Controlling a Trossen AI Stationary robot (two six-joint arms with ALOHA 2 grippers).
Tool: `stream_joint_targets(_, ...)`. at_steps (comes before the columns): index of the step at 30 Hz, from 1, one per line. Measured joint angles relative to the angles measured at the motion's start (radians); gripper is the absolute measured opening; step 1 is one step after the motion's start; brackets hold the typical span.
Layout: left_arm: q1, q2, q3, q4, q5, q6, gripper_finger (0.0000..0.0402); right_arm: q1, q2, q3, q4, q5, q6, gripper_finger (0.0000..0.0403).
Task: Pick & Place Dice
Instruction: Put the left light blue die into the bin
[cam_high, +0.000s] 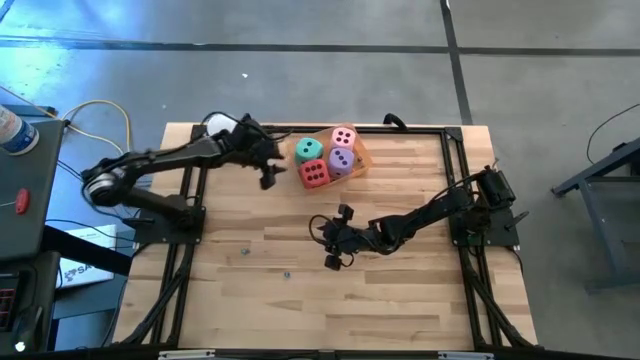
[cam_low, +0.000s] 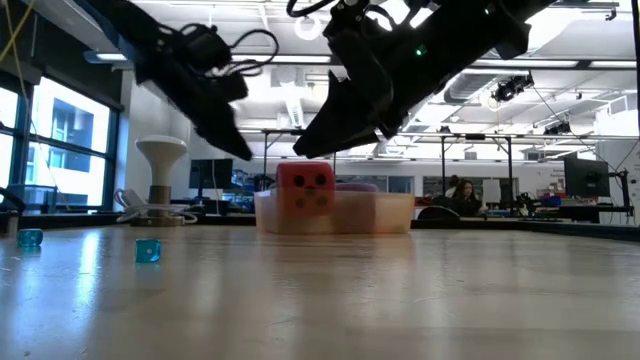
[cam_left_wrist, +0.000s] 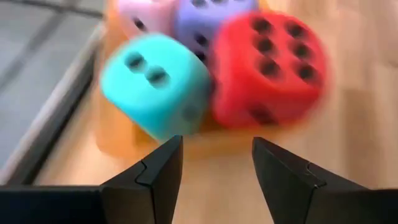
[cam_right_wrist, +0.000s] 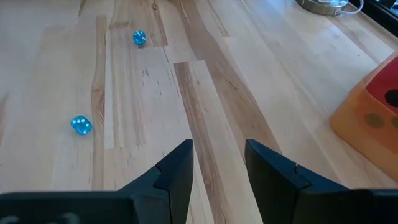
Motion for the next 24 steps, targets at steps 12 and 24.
stream_joint_targets(12, -0.173, -0.357, -0.191, -0.371, 0.241, -0.105, 0.0188, -0.011, 0.000, 0.000, -0.007, 0.003, -0.006, 0.0138)
stream_joint_targets(24, -0.322, -0.481, -0.348, -0.251, 0.262, -0.377, 0.0188, -0.013, 0.000, 0.000, 0.036, -0.047, 0.001, 0.0138)
